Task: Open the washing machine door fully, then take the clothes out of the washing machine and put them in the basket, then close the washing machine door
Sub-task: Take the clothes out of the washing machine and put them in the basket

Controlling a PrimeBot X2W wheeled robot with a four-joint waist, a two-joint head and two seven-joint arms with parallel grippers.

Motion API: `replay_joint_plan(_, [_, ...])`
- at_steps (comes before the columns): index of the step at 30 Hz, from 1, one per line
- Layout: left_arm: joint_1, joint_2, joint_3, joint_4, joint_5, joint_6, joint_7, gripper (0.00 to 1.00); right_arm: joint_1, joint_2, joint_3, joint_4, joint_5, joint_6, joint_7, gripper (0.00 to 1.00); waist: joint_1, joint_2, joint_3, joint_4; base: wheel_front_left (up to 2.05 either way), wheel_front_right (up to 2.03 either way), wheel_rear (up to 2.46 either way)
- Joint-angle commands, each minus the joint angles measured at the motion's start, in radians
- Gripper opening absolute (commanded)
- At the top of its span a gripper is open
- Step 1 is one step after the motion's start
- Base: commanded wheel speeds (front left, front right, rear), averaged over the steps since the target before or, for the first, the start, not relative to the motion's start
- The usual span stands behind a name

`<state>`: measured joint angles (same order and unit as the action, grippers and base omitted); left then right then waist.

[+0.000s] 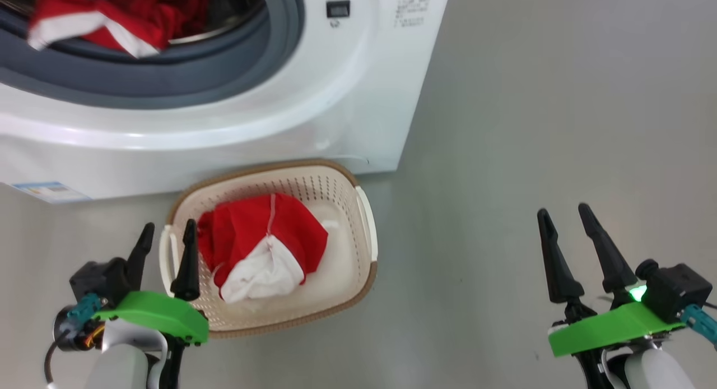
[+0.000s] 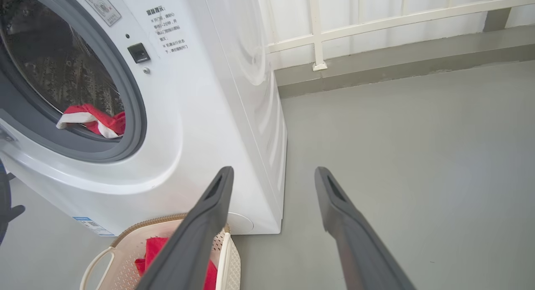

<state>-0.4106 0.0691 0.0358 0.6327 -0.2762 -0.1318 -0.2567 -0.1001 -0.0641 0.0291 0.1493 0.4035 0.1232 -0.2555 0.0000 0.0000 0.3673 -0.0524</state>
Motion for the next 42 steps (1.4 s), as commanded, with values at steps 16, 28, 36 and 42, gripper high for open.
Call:
replay_joint_plan(16, [0.185,0.009,0.048,-0.239,0.036,0.001,-0.005,1.00,0.094,-0.030,0.017,-0.017,0.000,0.008,-0.006,1.00,0.0000,0.0000,-0.184,0.049,0.00,0.00,0.00])
replay_joint_plan(28, [0.333,-0.004,0.081,-0.403,0.059,0.001,-0.005,1.00,0.152,-0.035,0.020,-0.029,0.009,0.008,-0.006,1.00,0.0000,0.0000,-0.246,0.048,0.00,0.00,0.00])
replay_joint_plan(36, [0.421,-0.014,0.112,-0.483,0.060,0.001,-0.005,1.00,0.187,-0.039,0.010,-0.037,0.012,0.008,-0.006,1.00,0.0000,0.0000,-0.263,0.048,0.00,0.00,0.00])
replay_joint_plan(42, [0.425,-0.017,0.113,-0.501,0.067,0.001,-0.005,1.00,0.186,-0.037,0.006,-0.039,0.011,0.008,-0.006,1.00,0.0000,0.0000,-0.253,0.048,0.00,0.00,0.00])
